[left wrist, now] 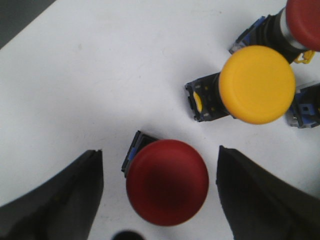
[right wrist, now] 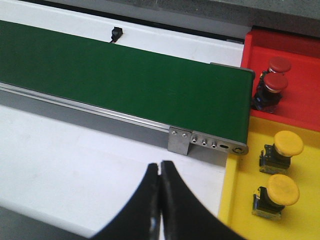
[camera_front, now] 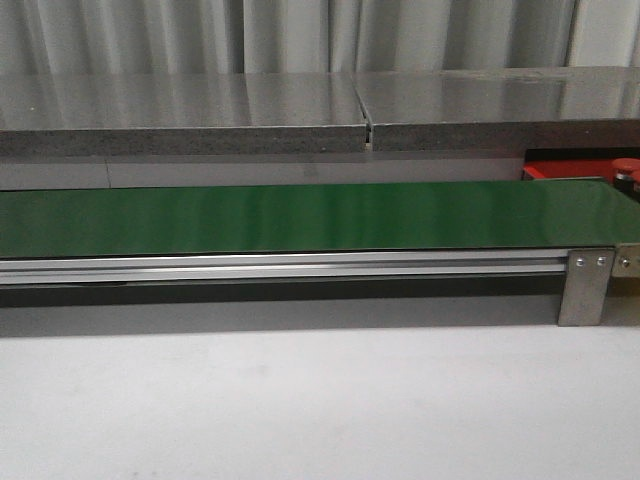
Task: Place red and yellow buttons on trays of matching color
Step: 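Move the left gripper to the pile and grasp a red button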
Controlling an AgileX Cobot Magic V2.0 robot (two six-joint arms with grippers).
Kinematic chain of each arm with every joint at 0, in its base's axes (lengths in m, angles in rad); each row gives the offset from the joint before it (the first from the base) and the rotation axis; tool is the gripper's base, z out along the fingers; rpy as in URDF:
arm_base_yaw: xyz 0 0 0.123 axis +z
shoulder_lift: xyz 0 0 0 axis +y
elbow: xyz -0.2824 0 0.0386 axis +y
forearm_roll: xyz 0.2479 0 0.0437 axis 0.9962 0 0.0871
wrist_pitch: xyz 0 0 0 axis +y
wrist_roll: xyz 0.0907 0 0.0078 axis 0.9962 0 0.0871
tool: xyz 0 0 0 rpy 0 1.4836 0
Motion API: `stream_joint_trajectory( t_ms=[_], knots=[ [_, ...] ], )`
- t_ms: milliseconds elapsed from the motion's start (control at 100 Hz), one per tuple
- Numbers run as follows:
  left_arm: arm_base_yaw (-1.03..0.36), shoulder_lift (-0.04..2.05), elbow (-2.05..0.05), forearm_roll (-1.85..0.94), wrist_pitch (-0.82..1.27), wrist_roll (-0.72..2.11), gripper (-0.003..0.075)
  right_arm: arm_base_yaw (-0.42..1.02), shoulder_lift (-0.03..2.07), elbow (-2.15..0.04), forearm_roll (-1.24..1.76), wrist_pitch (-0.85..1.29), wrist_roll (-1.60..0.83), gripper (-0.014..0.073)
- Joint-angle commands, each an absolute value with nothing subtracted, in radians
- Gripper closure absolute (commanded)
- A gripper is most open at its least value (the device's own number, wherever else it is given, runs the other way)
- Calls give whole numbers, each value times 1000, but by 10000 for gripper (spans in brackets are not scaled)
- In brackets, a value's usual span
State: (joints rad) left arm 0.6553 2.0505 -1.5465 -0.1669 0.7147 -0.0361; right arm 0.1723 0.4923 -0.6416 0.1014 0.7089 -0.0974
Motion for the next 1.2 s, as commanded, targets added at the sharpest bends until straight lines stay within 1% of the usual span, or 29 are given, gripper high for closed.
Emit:
stream_joint_trajectory(
  t_ms=[0, 80, 200, 270, 340, 480, 540, 650, 870, 1030, 1190],
  knots=[
    [658, 2014, -1592, -184, 679, -44, 281, 170, 496, -668, 98, 643, -104, 662],
    [658, 2021, -1605, -184, 677, -44, 326, 170, 496, -668, 98, 642, -104, 662],
    [658, 2021, -1607, -184, 673, -44, 445, 170, 496, -668, 98, 642, -104, 662],
    [658, 2021, -1607, -184, 673, -44, 501, 170, 496, -668, 98, 642, -104, 662],
    [658, 2021, -1607, -184, 673, -44, 542, 170, 496, -668, 98, 642, -104, 662],
    [658, 2009, -1607, -182, 700, -33, 595, 170, 496, -668, 98, 642, -104, 662],
    [658, 1993, -1605, -182, 712, -21, 607, 170, 496, -668, 98, 642, -104, 662],
    [654, 1947, -1592, -182, 721, -8, 606, 170, 496, -668, 98, 642, -104, 662],
    [629, 1783, -1475, -182, 674, 60, 606, 170, 496, -668, 98, 642, -104, 662],
    [583, 1667, -1409, -184, 631, 64, 606, 170, 496, -668, 98, 642, -104, 662],
    [501, 1631, -1409, -184, 647, 64, 606, 170, 496, -668, 98, 642, -104, 662]
  ],
)
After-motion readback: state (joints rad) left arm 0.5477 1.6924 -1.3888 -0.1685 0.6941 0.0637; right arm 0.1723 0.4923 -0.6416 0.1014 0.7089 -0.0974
